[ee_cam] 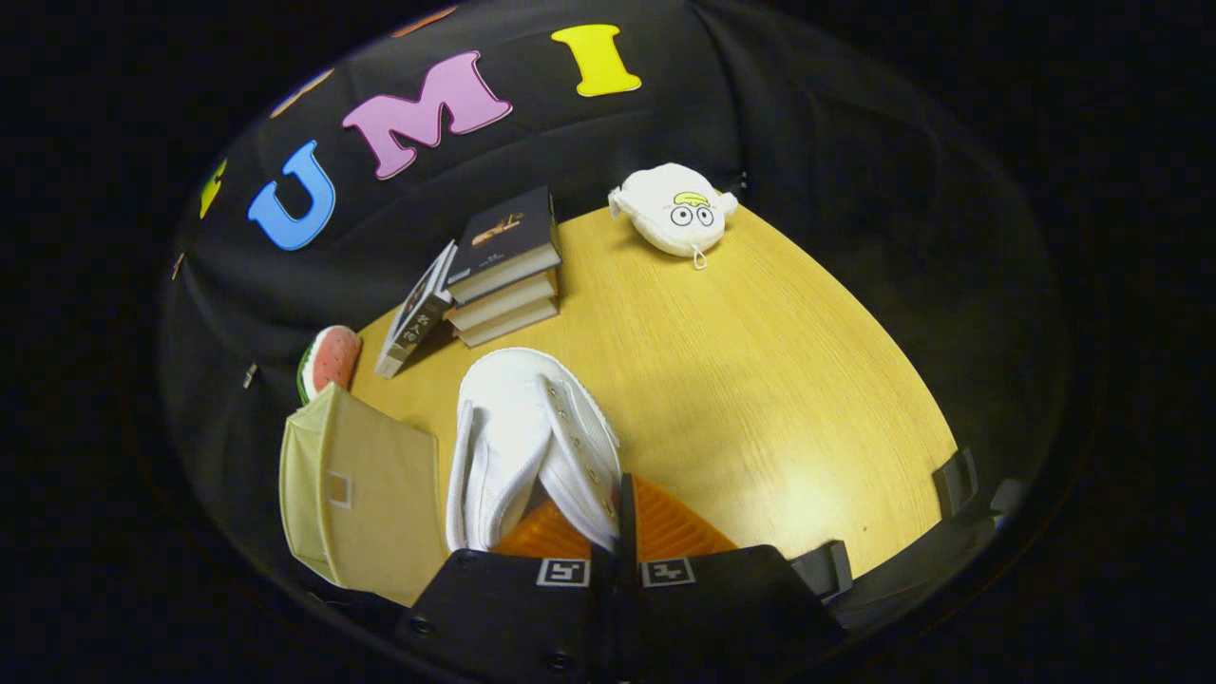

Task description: Open the storage box then place both shoes into the box .Put the left shoe in first, then the right shoe, with the right side of both shoes facing outward in a uniform manner.

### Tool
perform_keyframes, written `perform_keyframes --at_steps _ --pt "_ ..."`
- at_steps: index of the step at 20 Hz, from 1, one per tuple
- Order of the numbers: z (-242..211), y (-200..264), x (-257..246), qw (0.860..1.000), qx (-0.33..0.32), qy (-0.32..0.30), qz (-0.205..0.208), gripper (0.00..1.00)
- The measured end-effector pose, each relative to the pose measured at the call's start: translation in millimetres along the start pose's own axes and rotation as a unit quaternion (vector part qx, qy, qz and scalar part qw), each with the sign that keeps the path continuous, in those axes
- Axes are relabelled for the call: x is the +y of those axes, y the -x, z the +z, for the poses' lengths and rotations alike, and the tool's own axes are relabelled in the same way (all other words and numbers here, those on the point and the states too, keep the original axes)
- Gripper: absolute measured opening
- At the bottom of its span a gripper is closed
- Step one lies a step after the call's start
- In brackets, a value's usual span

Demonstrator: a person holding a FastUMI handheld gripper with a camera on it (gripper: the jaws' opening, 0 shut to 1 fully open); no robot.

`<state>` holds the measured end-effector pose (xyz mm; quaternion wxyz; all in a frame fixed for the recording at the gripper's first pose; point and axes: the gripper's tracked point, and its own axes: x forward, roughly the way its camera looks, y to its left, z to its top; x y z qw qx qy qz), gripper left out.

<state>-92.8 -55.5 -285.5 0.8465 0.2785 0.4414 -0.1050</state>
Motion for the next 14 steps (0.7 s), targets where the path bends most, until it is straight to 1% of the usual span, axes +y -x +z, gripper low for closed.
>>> perform_keyframes --at_steps 3,6,8,10,12,14 --pt "11 21 49 1.0 -0.007 -0.004 0.029 0.05" --pt "8 36 100 0.999 0.014 -0.017 0.05 0.05" --pt "3 38 136 0.997 0.03 -0.025 0.061 0.05" --pt "-7 31 168 0.996 0.052 -0.03 0.06 0.05" --pt "-20 23 194 0.995 0.078 -0.031 0.048 0.05" --pt "-36 18 219 0.994 0.1 -0.016 0.043 0.05"
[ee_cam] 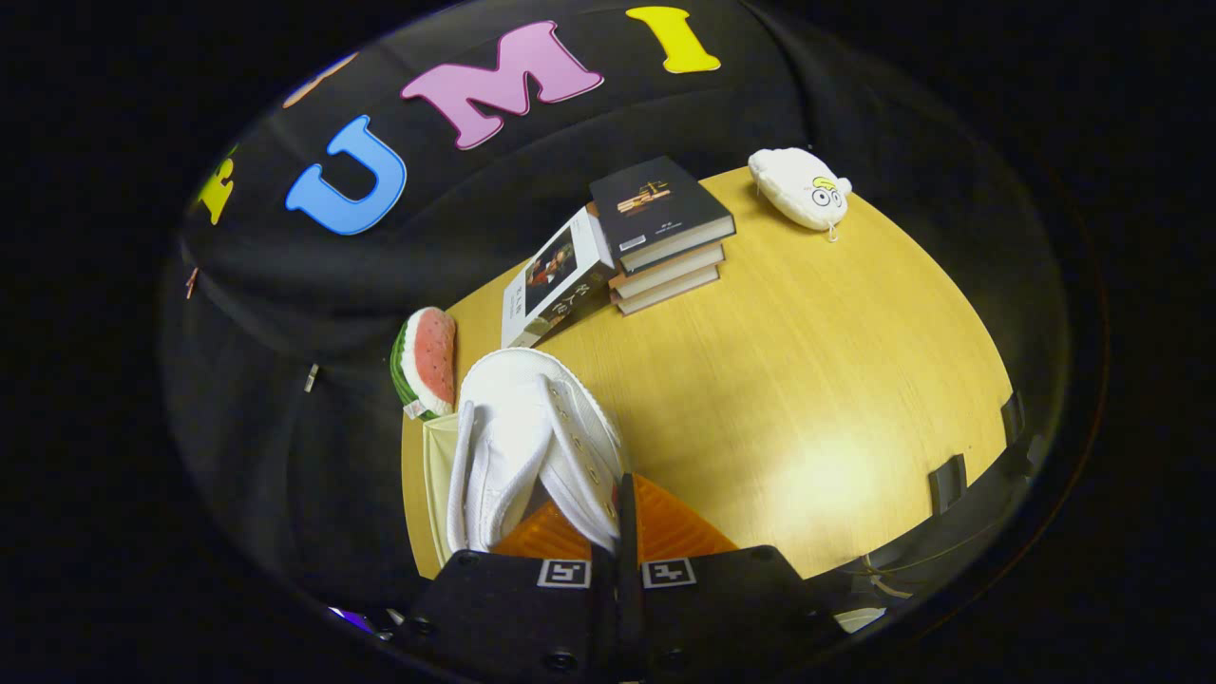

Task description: Open the storage box then place both shoes into the box .Put the left shoe in first, then the right shoe, with the right side of both shoes facing outward in a uniform manner.

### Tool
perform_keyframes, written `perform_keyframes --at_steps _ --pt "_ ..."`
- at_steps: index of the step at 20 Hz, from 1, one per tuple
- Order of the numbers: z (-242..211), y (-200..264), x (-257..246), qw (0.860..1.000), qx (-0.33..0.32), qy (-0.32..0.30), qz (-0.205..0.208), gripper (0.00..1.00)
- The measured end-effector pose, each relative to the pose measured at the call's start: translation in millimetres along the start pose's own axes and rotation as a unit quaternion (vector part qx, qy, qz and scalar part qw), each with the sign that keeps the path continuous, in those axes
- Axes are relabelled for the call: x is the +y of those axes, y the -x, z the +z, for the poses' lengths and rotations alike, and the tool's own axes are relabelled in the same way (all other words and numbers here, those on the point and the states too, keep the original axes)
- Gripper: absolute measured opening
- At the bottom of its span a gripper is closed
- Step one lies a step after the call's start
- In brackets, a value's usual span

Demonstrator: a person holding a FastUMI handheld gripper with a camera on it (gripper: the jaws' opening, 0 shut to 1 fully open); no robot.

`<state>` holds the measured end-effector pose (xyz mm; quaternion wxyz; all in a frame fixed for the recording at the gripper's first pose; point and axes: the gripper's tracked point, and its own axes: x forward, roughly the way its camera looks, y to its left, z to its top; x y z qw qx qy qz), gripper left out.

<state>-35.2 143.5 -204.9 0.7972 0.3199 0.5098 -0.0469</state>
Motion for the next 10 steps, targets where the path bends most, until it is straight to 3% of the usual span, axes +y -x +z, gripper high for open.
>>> perform_keyframes --at_steps 5,10 --pt "-33 -28 44 0.998 0.05 0.019 -0.014 0.05" --pt "-43 -52 43 0.996 0.052 0.014 -0.072 0.06"
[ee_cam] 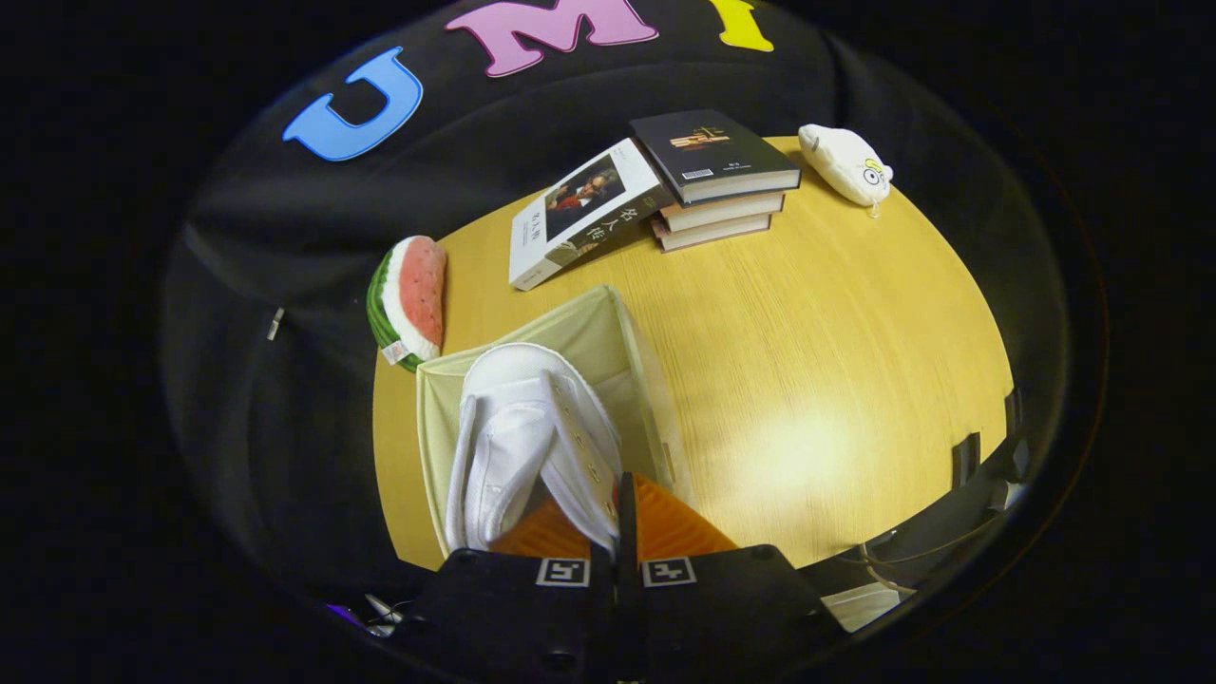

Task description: Open the storage box then place both shoes into the box .Put the left shoe in first, then the right shoe, with the right side of both shoes facing outward in a uniform manner.

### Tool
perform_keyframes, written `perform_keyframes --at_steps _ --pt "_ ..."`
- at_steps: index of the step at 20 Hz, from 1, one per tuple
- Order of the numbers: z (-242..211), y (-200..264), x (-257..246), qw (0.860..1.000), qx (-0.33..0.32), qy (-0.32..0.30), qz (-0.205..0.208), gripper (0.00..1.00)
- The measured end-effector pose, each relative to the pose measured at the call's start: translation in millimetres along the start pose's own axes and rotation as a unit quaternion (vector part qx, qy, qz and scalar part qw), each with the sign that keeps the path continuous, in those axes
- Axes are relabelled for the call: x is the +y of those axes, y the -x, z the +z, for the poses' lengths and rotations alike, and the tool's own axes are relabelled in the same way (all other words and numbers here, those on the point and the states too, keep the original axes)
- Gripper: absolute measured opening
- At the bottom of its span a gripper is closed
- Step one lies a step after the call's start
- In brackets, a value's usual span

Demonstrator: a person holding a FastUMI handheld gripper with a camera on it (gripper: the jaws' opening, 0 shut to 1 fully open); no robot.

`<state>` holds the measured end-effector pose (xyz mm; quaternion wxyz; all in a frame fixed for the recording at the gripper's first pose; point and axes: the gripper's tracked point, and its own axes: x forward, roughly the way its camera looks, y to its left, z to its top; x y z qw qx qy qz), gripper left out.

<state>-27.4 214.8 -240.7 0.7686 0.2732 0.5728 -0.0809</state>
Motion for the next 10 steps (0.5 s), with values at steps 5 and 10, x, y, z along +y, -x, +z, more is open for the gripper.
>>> perform_keyframes --at_steps 5,10 --pt "0 1 14 1.0 -0.008 -0.011 0.012 0.36" --pt "19 17 34 0.998 -0.049 0.021 0.037 0.95"
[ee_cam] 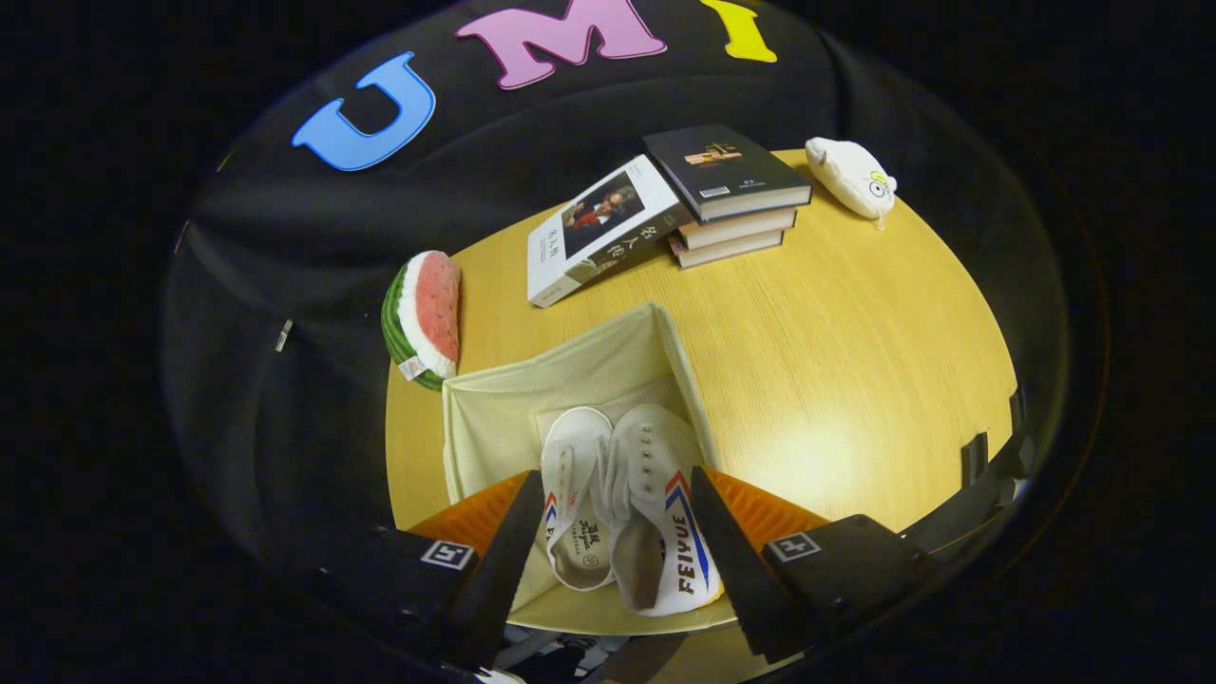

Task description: Open the storage box then place both shoes into the box .Put the left shoe in first, then the right shoe, with the right side of both shoes facing outward in a uniform manner.

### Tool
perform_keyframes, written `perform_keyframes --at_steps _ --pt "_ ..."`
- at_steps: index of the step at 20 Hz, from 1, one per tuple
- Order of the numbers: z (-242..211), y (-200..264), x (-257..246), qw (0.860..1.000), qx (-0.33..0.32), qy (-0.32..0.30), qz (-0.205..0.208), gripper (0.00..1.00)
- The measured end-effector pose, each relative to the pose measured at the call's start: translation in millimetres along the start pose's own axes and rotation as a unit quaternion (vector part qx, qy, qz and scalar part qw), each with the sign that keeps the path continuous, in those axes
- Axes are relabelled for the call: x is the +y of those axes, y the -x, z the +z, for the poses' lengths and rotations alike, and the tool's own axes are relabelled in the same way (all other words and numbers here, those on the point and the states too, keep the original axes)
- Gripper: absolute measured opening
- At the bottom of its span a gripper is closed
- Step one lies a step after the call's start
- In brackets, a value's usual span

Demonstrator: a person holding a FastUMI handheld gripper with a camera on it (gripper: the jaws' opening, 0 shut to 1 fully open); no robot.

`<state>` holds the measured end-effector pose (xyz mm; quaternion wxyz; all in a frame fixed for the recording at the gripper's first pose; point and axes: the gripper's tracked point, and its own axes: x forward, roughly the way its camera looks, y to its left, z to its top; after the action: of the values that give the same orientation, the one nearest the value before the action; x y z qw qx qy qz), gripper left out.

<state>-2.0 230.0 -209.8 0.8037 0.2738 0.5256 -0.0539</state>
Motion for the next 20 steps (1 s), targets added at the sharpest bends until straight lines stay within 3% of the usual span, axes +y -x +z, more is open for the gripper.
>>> perform_keyframes --at_steps 6,14,20 --pt "9 7 -5 1.0 -0.022 0.016 0.013 0.99" --pt "34 19 -45 0.995 -0.084 0.056 -0.005 0.99" --pt "62 41 -95 0.983 -0.15 0.103 -0.031 0.99"
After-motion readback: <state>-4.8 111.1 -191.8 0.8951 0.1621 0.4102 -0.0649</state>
